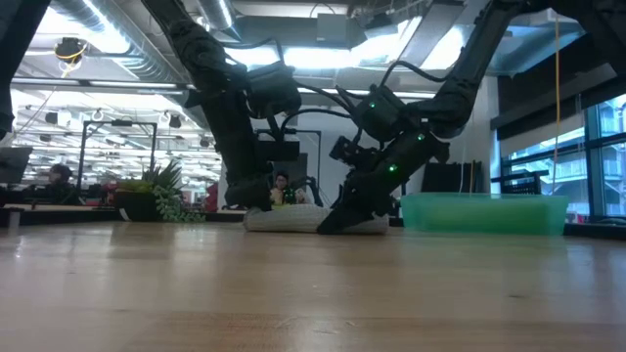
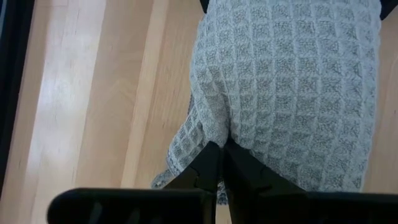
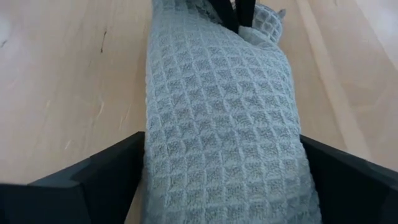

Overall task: Roll microfiber towels into tight, uniform cylinder then place into a basket
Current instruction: Put the gray microfiber cloth into the blue bin

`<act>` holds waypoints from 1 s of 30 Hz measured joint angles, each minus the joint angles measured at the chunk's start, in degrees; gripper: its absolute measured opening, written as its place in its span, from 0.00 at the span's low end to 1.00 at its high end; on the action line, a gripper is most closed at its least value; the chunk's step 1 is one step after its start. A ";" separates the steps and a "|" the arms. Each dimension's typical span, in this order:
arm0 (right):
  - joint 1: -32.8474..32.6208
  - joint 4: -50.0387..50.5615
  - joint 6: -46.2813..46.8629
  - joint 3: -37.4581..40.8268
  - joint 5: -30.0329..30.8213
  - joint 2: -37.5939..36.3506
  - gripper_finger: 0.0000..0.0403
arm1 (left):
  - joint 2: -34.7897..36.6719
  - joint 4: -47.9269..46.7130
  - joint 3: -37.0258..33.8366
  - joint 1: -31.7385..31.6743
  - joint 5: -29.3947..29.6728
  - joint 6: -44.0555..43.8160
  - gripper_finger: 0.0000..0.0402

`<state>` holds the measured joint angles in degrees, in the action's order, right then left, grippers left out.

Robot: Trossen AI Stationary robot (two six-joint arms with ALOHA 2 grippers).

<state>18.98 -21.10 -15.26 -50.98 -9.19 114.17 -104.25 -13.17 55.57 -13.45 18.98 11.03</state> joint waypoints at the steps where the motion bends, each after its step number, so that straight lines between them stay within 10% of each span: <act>1: 0.00 0.05 0.19 0.00 0.00 0.00 0.97 | 0.00 0.00 0.00 0.00 0.00 0.00 0.03; 20: 0.20 0.93 1.37 0.09 1.38 0.07 0.18 | 0.02 0.09 0.07 0.00 0.00 0.02 0.03; 30: 0.17 1.15 1.68 0.15 0.59 0.07 0.15 | 0.02 0.68 0.07 0.00 0.04 -0.07 0.03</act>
<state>19.16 -19.95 -13.58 -50.84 -8.61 114.24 -104.22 -12.49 55.64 -13.45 19.03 10.96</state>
